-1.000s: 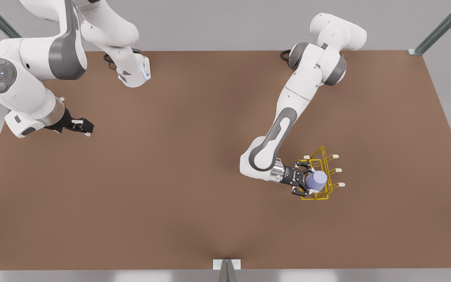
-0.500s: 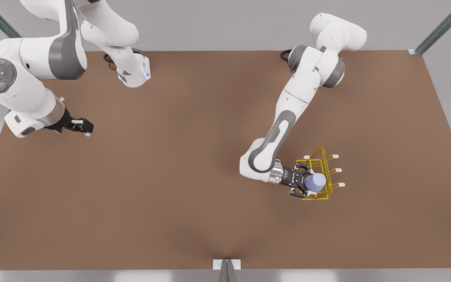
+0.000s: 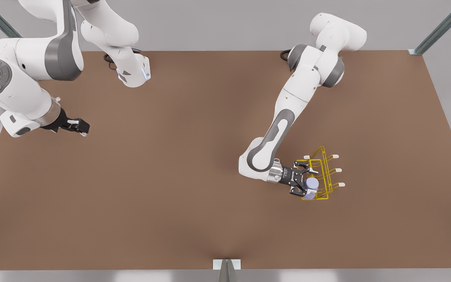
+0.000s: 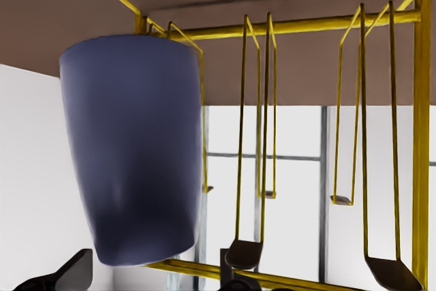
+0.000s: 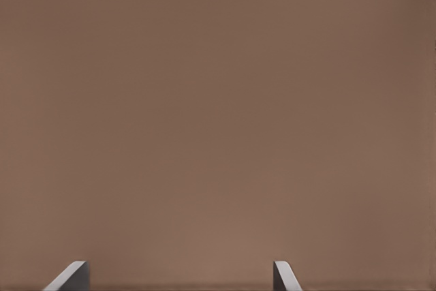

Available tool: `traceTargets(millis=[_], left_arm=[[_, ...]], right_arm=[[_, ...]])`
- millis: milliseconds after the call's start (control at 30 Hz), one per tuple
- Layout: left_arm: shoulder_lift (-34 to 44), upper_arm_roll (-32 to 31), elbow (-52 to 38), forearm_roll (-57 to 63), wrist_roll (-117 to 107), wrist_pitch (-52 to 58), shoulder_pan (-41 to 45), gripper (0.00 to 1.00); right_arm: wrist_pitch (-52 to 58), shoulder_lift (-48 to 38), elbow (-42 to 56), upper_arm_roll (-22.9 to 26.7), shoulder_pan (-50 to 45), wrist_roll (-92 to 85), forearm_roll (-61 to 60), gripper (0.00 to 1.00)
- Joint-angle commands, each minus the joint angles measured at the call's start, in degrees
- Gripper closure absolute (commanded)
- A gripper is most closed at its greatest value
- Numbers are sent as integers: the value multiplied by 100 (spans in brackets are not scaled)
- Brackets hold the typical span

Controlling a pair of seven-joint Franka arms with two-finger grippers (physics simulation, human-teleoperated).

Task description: Place the cup on the cup holder

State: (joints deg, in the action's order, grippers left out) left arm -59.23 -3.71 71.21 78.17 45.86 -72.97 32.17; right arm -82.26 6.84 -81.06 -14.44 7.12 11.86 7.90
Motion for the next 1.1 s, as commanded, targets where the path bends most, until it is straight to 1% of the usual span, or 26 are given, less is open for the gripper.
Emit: traceTargets(millis=[0,33,67,100,133,167,200,233,267,300,333,367,433,467,500,567,600,833,900,933,1067], left_arm=[[17,2,-2,6,-95,37,0,7],[52,-7,-55,6,-60,37,0,7],[61,-7,-90,-3,-51,81,0,0],[184,-51,-388,-73,63,177,0,0],[526,-227,-749,-486,388,248,-27,0],[974,-218,-1038,-1215,494,371,-44,0],[1361,-192,-1329,-2050,424,450,-35,0],[1836,-183,-1592,-3130,266,450,-421,0],[2109,-183,-1813,-5045,-1049,406,-1194,0],[2118,-192,-1909,-7198,-3817,161,-2021,0],[2144,-253,-1944,-7931,-6235,-278,-2294,0],[2416,-253,-1971,-8063,-6599,-350,-2523,0],[3284,-227,-1918,-7879,-6090,273,-2637,0],[3998,-148,-1400,-7685,-5913,424,-2628,0],[4367,-148,-1040,-7544,-5790,354,-2654,0],[5053,-148,41,-7456,-5790,-296,-2655,0],[5159,-148,270,-7456,-5790,-411,-2655,0],[5176,-148,270,-7465,-5790,-393,-2663,0],[5176,-148,270,-7465,-5790,-393,-2663,0],[5176,-148,270,-7465,-5790,-385,-2663,0],[5176,-148,270,-7465,-5790,-367,-2663,0]], right_arm=[[61,-7,3,-6,-61,-9,36,0],[61,2,3,-23,-70,-9,36,0],[61,2,3,-32,-88,0,36,0],[61,2,-6,-32,-96,0,36,0],[61,2,3,-32,-88,0,36,0],[61,2,3,-32,-88,0,36,0],[61,2,3,-32,-97,0,36,0],[61,2,-6,-32,-97,0,36,0],[61,2,-6,-32,-97,0,36,0],[61,2,-6,-32,-105,0,36,0],[61,2,-6,-32,-105,-9,36,0],[61,2,-6,-32,-105,-9,36,0],[61,2,-6,-32,-105,0,36,0],[61,2,-6,-32,-105,0,28,0],[61,11,3,-41,-105,9,19,0],[52,11,3,-32,-176,9,54,0],[52,11,3,-32,-176,9,54,0],[34,11,3,-32,-176,35,10,0],[8,11,3,-41,-176,27,-60,0],[-18,11,3,-32,-123,27,-341,0],[-27,11,3,-23,-97,27,-359,0]])
